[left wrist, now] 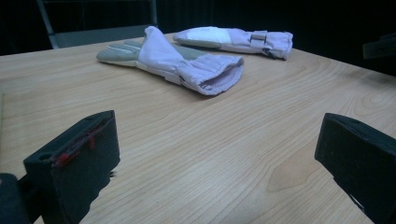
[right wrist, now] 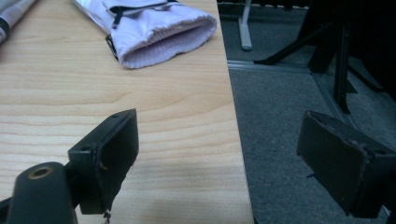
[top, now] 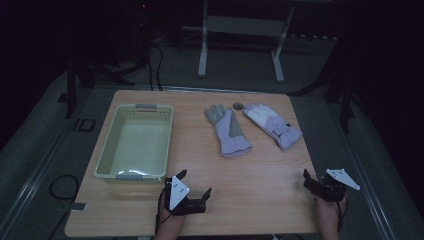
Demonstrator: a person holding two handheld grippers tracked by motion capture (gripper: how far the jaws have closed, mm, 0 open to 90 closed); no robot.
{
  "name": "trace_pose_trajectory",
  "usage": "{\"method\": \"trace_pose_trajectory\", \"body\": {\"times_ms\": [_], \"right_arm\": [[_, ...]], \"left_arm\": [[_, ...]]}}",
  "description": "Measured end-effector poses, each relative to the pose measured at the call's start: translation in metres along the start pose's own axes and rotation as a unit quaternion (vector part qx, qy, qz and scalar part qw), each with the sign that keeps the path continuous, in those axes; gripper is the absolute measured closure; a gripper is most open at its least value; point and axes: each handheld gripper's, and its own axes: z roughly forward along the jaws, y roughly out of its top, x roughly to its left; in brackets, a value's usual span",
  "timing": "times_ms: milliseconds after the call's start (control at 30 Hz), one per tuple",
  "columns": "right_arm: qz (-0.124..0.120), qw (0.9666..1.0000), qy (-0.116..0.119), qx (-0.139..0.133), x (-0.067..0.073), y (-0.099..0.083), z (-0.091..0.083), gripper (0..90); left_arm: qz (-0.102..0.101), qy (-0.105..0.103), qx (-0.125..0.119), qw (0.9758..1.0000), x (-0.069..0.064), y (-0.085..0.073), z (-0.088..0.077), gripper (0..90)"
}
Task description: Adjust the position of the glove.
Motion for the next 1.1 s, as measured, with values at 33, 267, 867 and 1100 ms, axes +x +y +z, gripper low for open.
{"method": "trace_pose_trajectory", "body": {"times_ms": [33, 267, 867, 1100], "right_arm": [[0.0, 1.0, 0.0, 0.0, 0.0, 0.0, 0.0, 12.7], [-0.013, 0.9995, -0.025, 0.011, 0.004, 0.0, 0.001, 11.7], [0.036, 0.9923, 0.034, 0.113, 0.003, 0.013, 0.006, 13.7], [0.031, 0.9926, 0.045, 0.108, 0.003, 0.03, 0.002, 14.0]], "left_arm": [[0.0, 0.0, 0.0, 1.0, 0.0, 0.0, 0.0, 0.1], [-0.001, 0.003, -0.003, 1.0, 0.0, 0.0, 0.0, 0.1], [-0.001, 0.002, -0.003, 1.0, 0.001, 0.0, -0.001, 0.1], [-0.001, 0.003, -0.004, 1.0, 0.0, 0.0, -0.001, 0.1]]}}
